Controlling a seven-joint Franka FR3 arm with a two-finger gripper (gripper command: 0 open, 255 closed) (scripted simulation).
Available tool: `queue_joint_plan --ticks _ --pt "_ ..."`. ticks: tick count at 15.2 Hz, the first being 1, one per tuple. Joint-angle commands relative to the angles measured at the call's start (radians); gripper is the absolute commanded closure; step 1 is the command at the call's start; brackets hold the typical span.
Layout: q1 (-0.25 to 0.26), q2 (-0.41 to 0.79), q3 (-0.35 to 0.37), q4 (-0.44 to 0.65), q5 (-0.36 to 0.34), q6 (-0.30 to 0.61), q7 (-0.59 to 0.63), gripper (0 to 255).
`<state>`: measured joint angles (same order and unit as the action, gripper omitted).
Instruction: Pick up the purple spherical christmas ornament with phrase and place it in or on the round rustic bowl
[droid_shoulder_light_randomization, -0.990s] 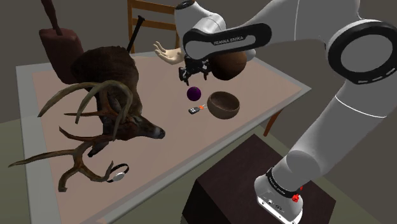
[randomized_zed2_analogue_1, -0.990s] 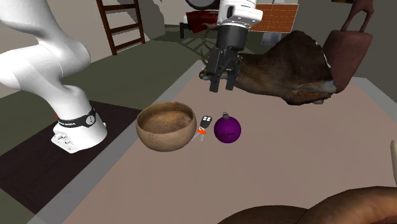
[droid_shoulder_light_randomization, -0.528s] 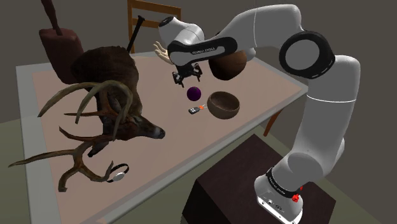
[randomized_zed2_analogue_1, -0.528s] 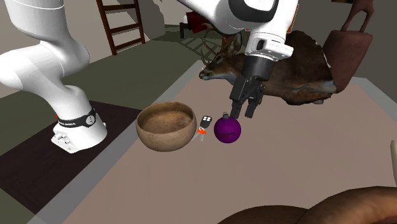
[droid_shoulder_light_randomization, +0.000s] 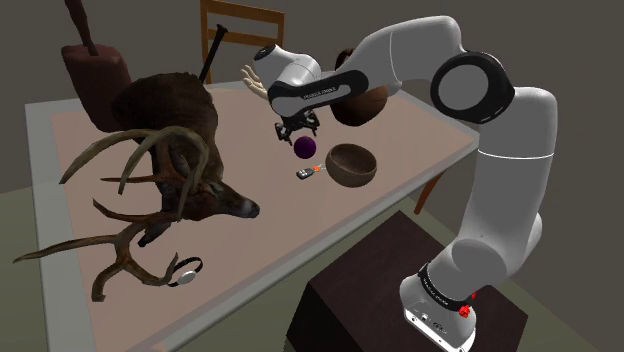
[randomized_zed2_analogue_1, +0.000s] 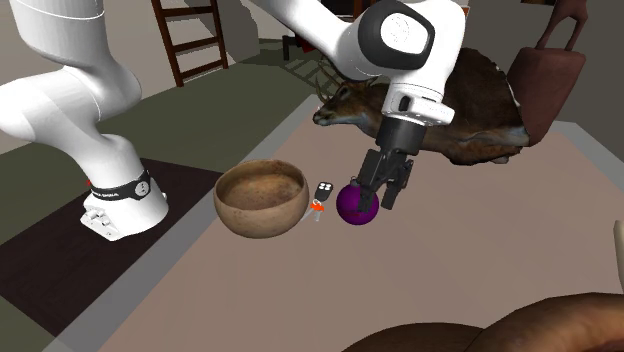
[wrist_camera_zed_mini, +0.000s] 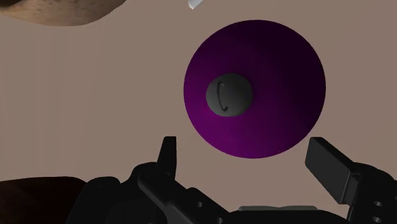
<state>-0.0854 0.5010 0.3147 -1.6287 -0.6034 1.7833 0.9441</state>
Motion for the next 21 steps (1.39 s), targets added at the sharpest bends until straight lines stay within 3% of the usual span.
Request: queue_joint_plan --ticks 1,7,8,17,18,21 --pt "-0.003 0.002 -0.002 -0.004 -0.002 0.008 0.0 0" --pt "-0.003 0.002 -0.002 -0.004 -0.002 0.008 0.0 0" --pt "-0.003 0.002 -0.002 -0.004 -0.002 0.008 0.0 255" --pt "-0.003 0.002 -0.002 -0.004 -0.002 0.008 0.0 255" --pt "-0.003 0.002 -0.002 -0.004 -0.002 0.008 0.0 0" --pt "-0.026 -0.112 0.043 -0.148 0.04 0.066 -0.052 0"
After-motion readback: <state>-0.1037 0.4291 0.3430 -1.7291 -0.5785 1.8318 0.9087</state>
